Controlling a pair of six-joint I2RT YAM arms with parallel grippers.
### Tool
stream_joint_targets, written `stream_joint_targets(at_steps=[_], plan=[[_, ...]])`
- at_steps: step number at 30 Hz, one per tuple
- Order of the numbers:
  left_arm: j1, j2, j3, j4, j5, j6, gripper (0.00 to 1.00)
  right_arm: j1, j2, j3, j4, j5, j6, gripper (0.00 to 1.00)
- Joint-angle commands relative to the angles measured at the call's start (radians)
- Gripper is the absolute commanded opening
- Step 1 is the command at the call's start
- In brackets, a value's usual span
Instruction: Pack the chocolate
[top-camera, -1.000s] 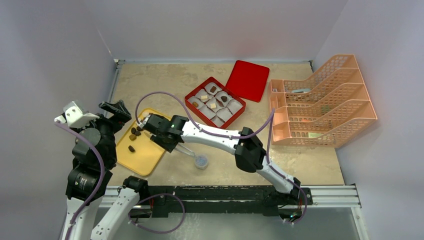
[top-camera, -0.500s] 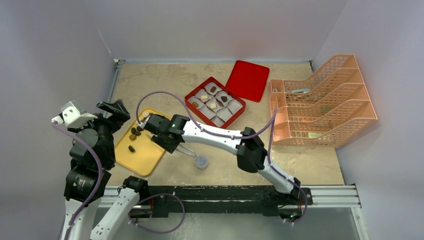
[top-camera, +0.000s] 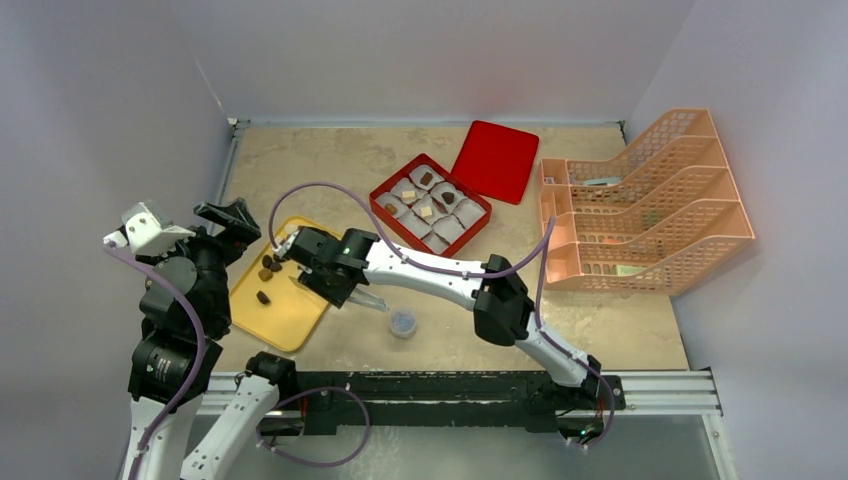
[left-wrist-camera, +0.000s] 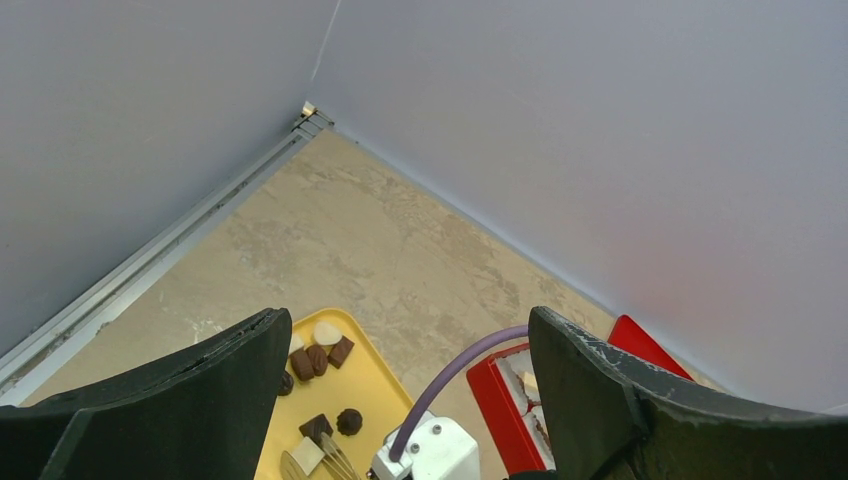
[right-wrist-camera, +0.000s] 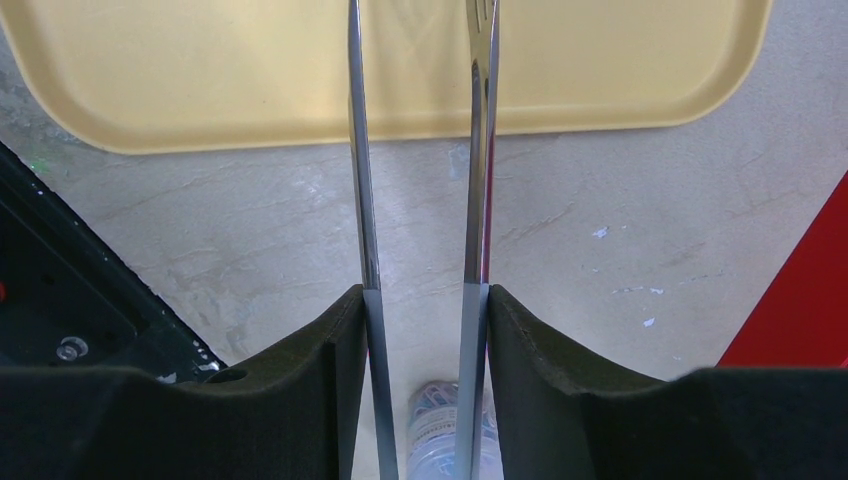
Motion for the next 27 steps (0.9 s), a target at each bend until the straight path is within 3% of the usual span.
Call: stream_joint_targets(at_steps=[1,11,27], plan=[[0.002,0.009,0.028,0.024,0.015,-0.024,0.88,0.007,0.000,0.051,0.033,0.025,-0.035,0.47],[0.002,0.008,0.020,0.025,0.012,-0.030,0.88,0.007,-0.038,-0.003,0.090,0.076,-0.053,0.31],[0.003,0.008,-0.054,0.038,0.006,-0.030,0.88,-0.020,-0.233,-0.183,0.129,0.079,-0.002,0.25]])
